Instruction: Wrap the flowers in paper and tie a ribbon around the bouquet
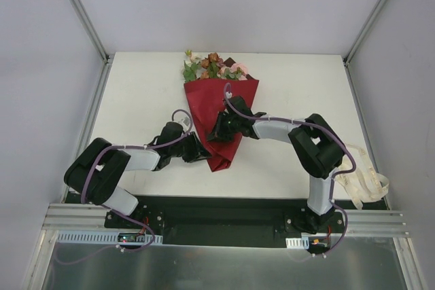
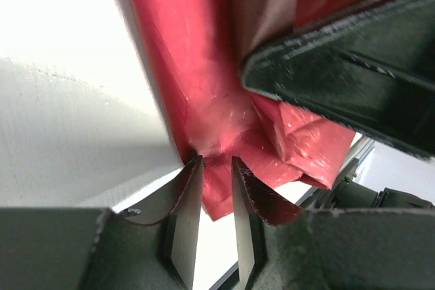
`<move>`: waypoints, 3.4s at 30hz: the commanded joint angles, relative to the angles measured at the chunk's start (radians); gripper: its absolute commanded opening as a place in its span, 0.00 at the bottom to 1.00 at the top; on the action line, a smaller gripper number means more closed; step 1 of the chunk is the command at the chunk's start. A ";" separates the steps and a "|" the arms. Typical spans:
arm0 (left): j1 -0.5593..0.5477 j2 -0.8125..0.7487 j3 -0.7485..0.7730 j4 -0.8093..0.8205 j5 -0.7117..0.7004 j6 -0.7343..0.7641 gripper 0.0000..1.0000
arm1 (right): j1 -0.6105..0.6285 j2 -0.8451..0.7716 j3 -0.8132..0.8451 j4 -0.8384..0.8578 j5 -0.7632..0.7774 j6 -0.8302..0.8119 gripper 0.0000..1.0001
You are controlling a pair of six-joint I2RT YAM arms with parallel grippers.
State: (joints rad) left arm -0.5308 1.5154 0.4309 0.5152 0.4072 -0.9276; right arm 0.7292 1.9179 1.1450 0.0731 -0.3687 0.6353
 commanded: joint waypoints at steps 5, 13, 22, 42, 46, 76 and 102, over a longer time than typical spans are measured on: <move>0.119 -0.219 -0.008 -0.151 0.034 0.038 0.33 | -0.002 0.049 0.042 0.033 0.045 -0.013 0.01; 0.267 -0.068 0.351 -0.262 0.220 0.098 0.28 | 0.006 0.055 0.047 0.047 0.037 -0.009 0.01; 0.287 0.340 0.591 -0.270 0.288 0.157 0.11 | 0.004 0.046 0.047 0.048 0.033 -0.016 0.05; 0.342 0.497 0.701 -0.426 0.340 0.320 0.00 | -0.021 -0.030 0.027 -0.015 -0.158 -0.218 0.31; 0.342 0.468 0.707 -0.441 0.344 0.322 0.01 | -0.011 0.021 0.024 -0.001 -0.121 -0.243 0.22; 0.218 0.447 0.535 -0.397 0.214 0.208 0.00 | -0.028 -0.173 -0.077 -0.030 -0.139 -0.264 0.22; 0.066 0.152 0.631 -0.632 0.128 0.328 0.20 | -0.096 -0.284 -0.363 0.019 -0.110 -0.350 0.13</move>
State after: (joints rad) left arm -0.4187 1.7615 1.0374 -0.0700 0.5640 -0.6083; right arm 0.6388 1.6634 0.7811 0.0723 -0.4866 0.3099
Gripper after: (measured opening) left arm 0.182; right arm 0.134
